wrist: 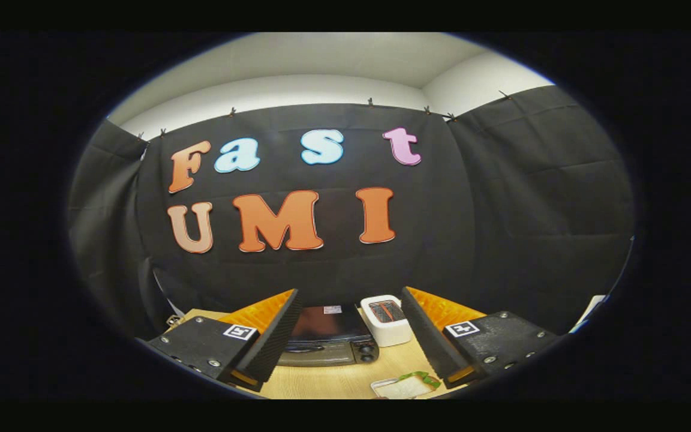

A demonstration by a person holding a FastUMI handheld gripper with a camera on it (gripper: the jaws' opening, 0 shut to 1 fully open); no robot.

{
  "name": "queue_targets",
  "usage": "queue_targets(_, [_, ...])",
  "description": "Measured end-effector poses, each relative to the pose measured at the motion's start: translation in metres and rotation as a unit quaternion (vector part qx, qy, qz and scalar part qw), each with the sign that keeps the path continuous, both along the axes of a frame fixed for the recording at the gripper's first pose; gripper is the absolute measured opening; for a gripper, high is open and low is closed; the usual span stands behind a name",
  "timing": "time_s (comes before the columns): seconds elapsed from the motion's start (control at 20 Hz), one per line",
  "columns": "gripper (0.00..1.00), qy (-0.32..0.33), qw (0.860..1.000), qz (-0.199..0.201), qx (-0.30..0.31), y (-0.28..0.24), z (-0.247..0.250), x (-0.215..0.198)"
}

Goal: Open the toaster oven, put the food inside, and close the toaster oven door.

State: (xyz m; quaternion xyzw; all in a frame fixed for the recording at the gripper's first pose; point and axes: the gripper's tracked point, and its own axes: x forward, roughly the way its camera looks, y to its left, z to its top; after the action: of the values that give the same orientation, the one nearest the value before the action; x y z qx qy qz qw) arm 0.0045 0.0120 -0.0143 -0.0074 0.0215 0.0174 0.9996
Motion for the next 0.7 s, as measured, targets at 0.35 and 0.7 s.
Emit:
queue_targets(0.35, [0.98, 0.009, 1.000, 0.000, 0.012, 0.007, -0.023, 0.011])
queue_targets(0.7, [0.99, 0.038, 0.999, 0.034, 0.010, 0.074, -0.095, 0.047])
